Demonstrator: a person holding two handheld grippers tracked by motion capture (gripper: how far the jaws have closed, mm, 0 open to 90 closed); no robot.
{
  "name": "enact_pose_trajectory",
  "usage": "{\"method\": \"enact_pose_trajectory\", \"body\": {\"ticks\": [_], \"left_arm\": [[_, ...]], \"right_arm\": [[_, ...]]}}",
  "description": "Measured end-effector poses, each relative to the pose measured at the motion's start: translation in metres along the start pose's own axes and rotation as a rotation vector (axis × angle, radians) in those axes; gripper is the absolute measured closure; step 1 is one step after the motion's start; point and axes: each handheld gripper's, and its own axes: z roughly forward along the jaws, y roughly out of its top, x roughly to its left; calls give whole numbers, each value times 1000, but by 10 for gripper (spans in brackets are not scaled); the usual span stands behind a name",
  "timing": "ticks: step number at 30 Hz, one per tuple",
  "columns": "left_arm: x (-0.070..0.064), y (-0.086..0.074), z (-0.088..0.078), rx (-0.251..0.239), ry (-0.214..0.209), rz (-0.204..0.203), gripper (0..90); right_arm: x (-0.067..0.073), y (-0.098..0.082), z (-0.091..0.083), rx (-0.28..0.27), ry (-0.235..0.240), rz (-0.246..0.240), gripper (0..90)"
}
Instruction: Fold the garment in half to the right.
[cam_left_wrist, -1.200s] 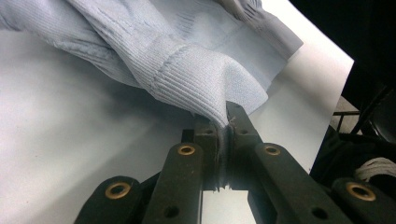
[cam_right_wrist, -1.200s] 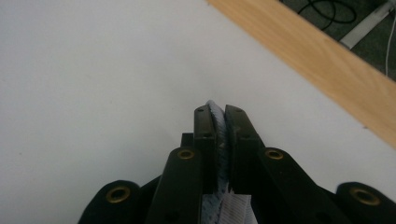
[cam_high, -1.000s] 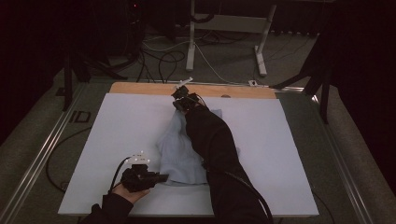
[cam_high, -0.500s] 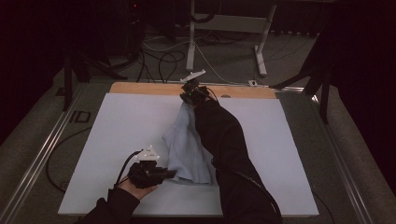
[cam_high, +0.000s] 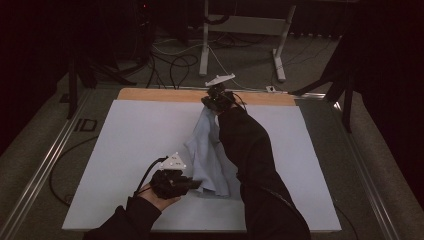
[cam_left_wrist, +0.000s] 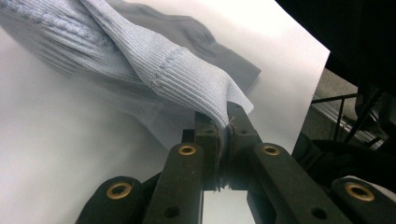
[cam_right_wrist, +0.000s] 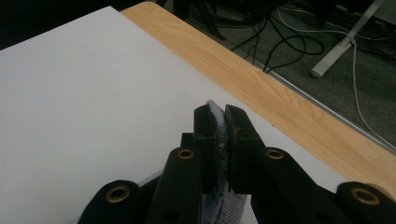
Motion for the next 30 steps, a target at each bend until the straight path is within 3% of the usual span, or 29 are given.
{"method": "enact_pose_trajectory", "body": {"ticks": [13,17,30], "left_arm": [[-18,20,22,20,-28,52,865],[-21,24,29,29,-33,66,865],[-32,37,54,64,-58,94,865]], "right_arm": [[-27,-18,-28,-37,-16,45,843],[-32,-25,-33,-26,-35,26,843],[-49,-43,-46,-39,-45,46,842]]}}
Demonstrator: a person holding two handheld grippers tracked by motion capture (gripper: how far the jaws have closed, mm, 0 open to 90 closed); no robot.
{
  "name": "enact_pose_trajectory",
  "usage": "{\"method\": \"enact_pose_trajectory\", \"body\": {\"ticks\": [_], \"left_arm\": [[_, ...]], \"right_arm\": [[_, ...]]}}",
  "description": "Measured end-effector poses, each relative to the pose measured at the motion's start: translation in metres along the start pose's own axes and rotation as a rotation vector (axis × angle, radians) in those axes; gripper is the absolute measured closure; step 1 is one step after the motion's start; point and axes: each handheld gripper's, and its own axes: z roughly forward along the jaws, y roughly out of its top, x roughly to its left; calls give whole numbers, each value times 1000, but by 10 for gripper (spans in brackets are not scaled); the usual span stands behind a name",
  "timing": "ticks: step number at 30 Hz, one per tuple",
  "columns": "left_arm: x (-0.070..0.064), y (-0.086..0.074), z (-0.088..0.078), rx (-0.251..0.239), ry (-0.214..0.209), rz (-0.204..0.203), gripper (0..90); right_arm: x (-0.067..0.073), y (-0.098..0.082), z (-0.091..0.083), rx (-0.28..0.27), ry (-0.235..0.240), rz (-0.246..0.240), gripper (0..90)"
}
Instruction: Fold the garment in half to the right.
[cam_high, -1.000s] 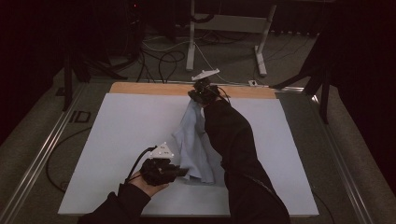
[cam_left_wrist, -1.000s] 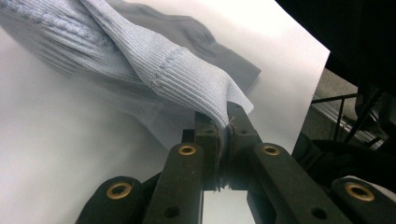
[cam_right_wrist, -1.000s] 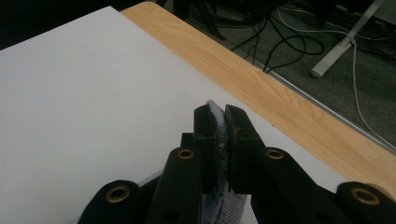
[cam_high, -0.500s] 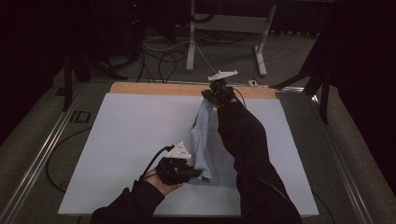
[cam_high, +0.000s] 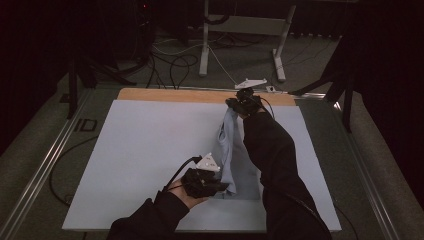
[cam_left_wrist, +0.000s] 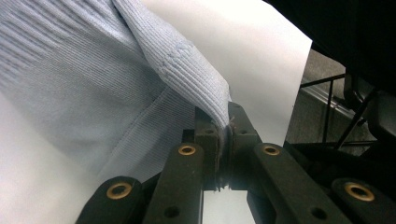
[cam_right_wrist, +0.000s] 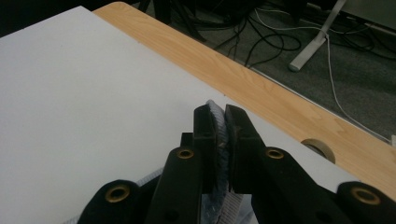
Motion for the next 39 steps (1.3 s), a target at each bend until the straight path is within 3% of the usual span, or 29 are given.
{"method": "enact_pose_trajectory", "body": {"ticks": [18,31,39], "left_arm": [[-8,9,42,65,-13,25,865],[-10,9,72,105,3,13,865],[-7,5,81,101,17,-14,865]], "right_arm": [[-12,-26,5,8,11,21,839],[-23,-40,13,36,10,12,837],[-24,-47,25,35,65,16,834]]}}
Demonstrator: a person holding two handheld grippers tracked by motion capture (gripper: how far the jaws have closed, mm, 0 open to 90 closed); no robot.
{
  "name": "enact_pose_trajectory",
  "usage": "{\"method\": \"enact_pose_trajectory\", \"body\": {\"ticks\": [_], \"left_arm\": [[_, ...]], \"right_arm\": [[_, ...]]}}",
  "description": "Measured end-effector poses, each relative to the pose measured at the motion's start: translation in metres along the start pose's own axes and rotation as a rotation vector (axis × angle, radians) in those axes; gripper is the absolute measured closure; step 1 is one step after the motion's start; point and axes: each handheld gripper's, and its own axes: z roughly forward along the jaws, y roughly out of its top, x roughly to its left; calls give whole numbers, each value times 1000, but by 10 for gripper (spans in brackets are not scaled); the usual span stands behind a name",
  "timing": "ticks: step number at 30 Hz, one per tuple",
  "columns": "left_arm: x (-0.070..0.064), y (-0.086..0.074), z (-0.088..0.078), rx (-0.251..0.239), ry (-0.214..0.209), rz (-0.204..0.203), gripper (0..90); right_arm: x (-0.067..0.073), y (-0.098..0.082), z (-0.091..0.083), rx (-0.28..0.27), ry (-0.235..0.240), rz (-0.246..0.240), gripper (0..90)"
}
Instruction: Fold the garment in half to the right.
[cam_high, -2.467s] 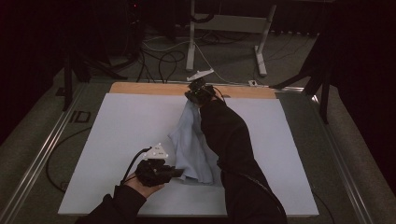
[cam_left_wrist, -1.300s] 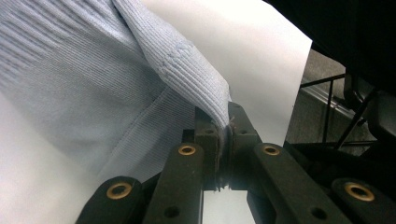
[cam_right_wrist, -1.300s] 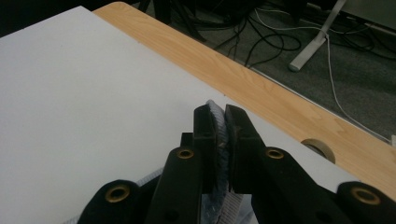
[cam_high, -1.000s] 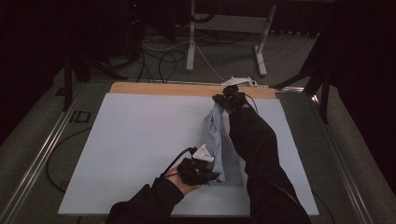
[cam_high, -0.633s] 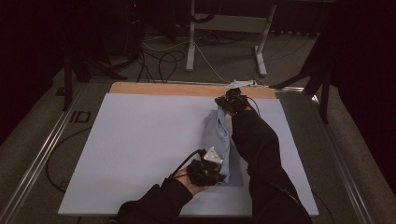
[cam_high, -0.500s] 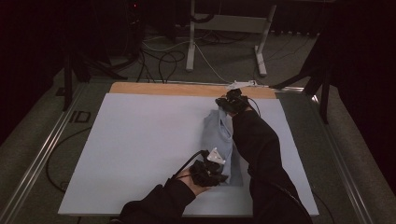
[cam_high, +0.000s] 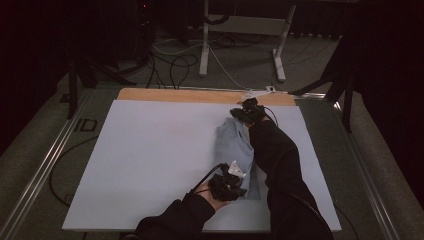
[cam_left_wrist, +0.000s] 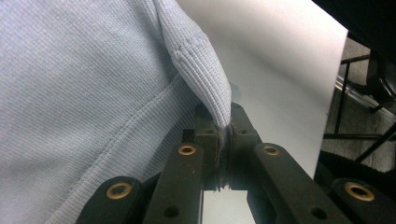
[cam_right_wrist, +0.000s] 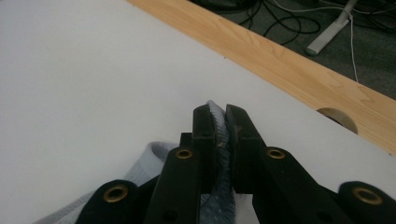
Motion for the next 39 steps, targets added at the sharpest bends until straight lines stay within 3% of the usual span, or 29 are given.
{"method": "enact_pose_trajectory", "body": {"ticks": [6,11,17,20,26,34,37,39], "left_arm": [[1,0,7,-1,19,-14,864],[0,1,11,-6,31,-25,863],[0,3,17,-3,42,-38,863],[2,3,21,6,37,-49,863],[2,1,25,11,37,-56,862],[-1,3,30,14,51,-36,857],[-3,3,30,-1,27,-29,830],[-5,4,30,-6,-4,-20,754]], "right_arm": [[3,2,11,2,28,-26,833],[-1,1,18,-27,82,-11,831],[-4,-5,27,-12,95,-6,816],[-4,-7,29,0,98,3,723],[-9,-8,21,84,90,-29,475],[-15,-4,-6,133,109,-16,389],[-16,-9,-8,159,108,18,396],[-16,-15,-7,179,97,26,397]]}}
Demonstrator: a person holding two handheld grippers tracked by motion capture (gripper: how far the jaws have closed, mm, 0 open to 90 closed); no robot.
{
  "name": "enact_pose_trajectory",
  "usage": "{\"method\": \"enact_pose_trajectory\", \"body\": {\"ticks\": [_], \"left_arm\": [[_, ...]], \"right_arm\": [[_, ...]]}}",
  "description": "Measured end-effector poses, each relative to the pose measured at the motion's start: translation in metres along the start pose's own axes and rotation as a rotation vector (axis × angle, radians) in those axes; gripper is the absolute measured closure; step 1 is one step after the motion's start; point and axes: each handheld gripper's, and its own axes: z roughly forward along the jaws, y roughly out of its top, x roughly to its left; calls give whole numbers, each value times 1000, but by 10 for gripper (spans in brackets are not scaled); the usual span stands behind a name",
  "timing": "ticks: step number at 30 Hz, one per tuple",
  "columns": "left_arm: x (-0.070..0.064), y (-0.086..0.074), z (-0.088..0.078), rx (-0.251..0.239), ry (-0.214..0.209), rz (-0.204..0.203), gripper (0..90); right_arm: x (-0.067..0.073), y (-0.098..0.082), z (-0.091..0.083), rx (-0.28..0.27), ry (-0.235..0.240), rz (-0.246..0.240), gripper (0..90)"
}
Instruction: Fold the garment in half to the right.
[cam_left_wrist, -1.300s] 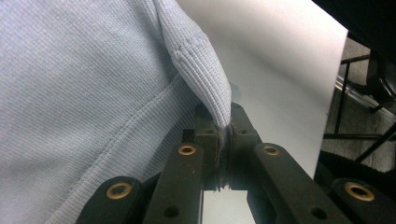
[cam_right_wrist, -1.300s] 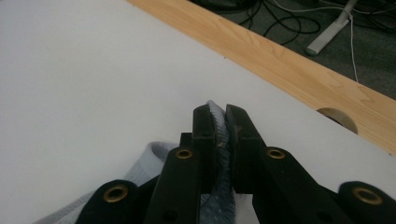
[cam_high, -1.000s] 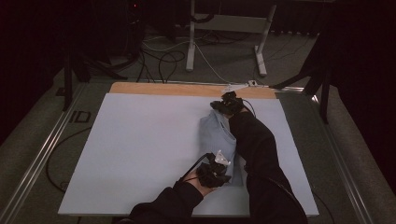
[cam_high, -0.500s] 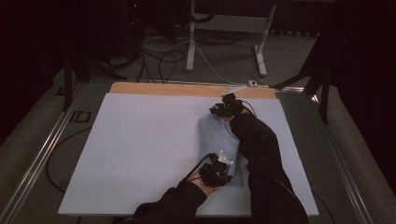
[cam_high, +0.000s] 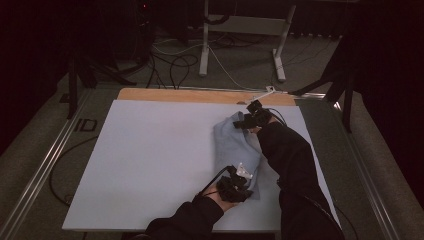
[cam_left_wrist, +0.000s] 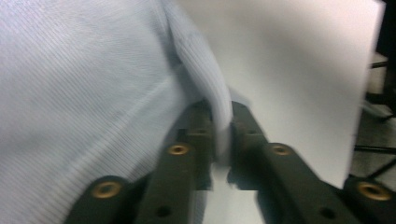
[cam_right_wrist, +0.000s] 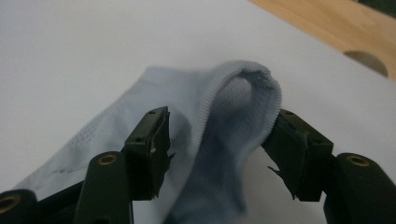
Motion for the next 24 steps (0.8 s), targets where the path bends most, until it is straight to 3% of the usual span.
{"method": "enact_pose_trajectory", "body": {"ticks": [2,4,9,12,17,18,19,21,24], "left_arm": [[-4,0,-1,-13,-18,18,703],[-8,-1,-4,-35,-26,33,645],[-11,-3,-19,-88,-49,64,562],[-9,-6,-29,-134,-44,69,491],[-2,-12,-45,-234,-7,79,346],[-2,-12,-45,-234,-7,79,323],[2,-14,-49,-266,-28,82,323],[3,-16,-51,-292,-10,115,173],[6,-17,-55,-314,3,146,65]], "right_arm": [[1,-4,1,1,4,20,394],[2,-6,1,7,-33,13,384],[4,-4,-15,-38,-54,33,334],[7,-8,-22,-61,-26,52,335],[15,-21,-23,-53,17,68,337],[15,-21,-23,-53,17,68,337],[16,-24,-22,-50,22,71,343],[18,-30,-21,-33,32,80,342],[20,-34,-21,-25,46,86,342]]}}
